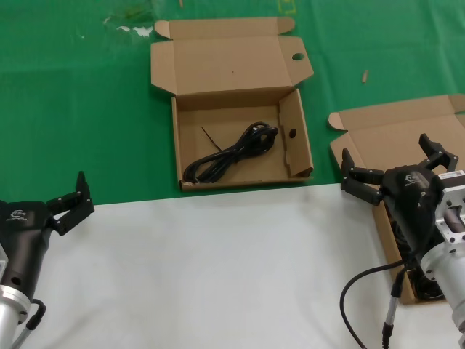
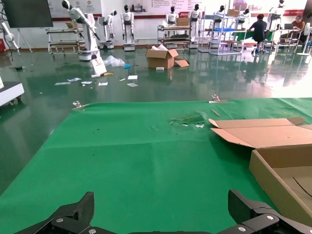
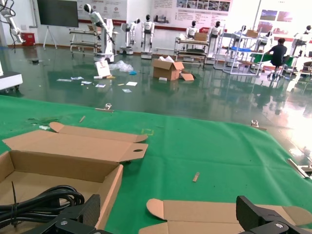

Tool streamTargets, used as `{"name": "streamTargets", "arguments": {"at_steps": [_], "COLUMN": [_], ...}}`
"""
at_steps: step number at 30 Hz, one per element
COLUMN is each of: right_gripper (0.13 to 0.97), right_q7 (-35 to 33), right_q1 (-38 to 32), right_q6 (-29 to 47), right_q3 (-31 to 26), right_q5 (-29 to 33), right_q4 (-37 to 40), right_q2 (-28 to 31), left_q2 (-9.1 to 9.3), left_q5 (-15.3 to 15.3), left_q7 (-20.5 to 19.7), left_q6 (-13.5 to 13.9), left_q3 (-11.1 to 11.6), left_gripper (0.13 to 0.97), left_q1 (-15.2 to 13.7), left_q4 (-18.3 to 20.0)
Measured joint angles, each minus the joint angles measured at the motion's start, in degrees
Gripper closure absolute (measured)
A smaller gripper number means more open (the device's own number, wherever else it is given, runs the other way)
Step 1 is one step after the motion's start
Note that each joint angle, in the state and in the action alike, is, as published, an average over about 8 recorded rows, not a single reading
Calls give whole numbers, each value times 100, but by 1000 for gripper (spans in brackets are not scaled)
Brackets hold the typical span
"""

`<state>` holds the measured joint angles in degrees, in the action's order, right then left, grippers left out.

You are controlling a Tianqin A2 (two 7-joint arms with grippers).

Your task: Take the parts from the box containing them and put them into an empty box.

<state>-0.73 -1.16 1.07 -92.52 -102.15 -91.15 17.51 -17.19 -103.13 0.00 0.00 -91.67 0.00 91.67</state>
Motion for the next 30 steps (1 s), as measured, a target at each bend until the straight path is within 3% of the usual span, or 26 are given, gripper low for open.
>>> {"name": "streamTargets", "arguments": {"at_steps": [30], "right_gripper": [129], "right_q7": [0], "right_q1": [0], "right_q6": [0], "right_q3": [0], "right_q5": [0], "right_q4": [0], "right_q2": [0], "left_q2": [0], "left_q5": [0], "left_q7": [0], "left_q6": [0], "left_q3": [0], "left_gripper": [132], "left_q1": [0], "left_q4": [0]}}
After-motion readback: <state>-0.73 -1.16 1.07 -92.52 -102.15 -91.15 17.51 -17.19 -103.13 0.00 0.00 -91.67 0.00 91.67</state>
